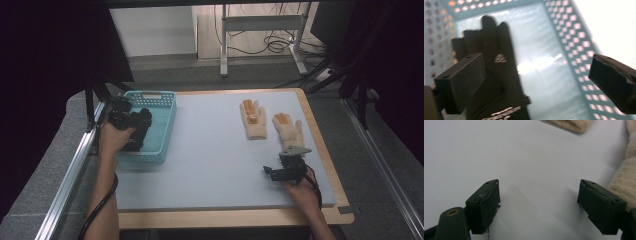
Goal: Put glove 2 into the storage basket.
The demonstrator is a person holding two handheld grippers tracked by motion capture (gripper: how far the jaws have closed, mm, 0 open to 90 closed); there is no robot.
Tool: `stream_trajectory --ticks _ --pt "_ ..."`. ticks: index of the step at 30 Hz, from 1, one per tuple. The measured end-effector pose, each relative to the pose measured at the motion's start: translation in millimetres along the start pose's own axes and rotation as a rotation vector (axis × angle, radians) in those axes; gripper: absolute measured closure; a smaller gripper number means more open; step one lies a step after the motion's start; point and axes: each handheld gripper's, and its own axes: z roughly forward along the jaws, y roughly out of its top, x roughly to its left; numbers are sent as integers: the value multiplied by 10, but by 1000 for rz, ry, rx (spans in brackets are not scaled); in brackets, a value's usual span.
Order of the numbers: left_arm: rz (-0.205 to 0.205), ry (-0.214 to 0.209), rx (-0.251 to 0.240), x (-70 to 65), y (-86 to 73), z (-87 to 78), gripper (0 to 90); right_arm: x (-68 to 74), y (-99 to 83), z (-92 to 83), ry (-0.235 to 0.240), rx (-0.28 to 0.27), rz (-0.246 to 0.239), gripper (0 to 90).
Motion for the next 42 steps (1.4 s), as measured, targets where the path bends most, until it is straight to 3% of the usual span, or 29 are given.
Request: stream_trajectory --ticks 6,11,16,23,28,37,42 --pt "71 -62 -96 -365 -57 -104 0 0 -1 -1 0 1 -1 178" --pt "152 -81 -107 -650 -114 -138 0 1 0 0 1 0 0 178" --pt "220 -131 -135 -942 -150 -194 0 1 0 0 0 1 0 178" --pt "268 -199 -185 -1289 -240 -218 0 2 -1 0 0 0 0 177" --pt "326 -229 -184 -1518 -362 -162 0 1 -1 1 0 -1 1 177" --pt "373 -276 -204 -1854 -676 27 0 2 -1 1 0 -1 1 178" --pt "418 -251 -186 -1991 -864 239 0 2 -1 1 0 -1 1 177"
